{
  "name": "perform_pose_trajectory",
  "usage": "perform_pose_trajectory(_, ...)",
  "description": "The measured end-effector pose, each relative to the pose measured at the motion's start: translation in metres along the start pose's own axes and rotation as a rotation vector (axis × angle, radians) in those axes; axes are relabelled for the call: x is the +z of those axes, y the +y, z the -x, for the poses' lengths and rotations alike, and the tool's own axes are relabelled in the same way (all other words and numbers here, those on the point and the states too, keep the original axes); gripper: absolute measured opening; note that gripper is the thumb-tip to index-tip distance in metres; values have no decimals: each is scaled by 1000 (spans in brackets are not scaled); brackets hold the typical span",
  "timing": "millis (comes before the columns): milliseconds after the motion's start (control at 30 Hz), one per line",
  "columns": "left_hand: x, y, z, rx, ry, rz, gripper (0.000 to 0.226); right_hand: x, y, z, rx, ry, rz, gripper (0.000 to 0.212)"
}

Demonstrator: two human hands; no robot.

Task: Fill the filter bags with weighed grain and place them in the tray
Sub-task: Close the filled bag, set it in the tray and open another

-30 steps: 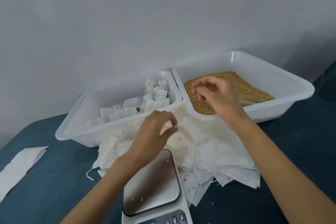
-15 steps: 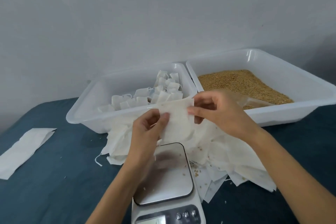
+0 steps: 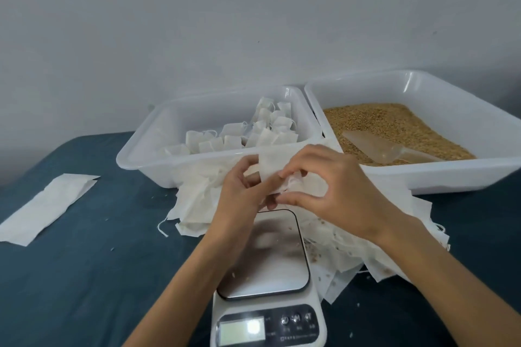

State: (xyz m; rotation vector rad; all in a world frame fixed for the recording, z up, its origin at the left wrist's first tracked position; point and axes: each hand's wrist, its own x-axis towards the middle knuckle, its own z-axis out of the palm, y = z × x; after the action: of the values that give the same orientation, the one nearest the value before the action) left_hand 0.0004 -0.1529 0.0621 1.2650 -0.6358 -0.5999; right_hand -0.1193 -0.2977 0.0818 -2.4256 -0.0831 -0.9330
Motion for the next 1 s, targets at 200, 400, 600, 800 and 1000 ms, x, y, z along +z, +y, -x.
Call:
perform_pose_trajectory(200,2,1,0,115,74,-87,45,2,-1,-2,148,55,-205,3)
perform_pose_trajectory(400,5,4,3,208,75,-65,59,10,-7,0,325,54,-405,7)
perform_pose_trajectory(600,7,7,3,237,103,-86,46,12,-2,-2,404,91,-438,11)
perform_pose_trajectory(800,5,8,2,239,106,-85,41,8,1,-4,421,156,-634,12)
perform_pose_trajectory(1000,9,7,4,265,71,-80,8,9,2,-4,429,139,-702,13)
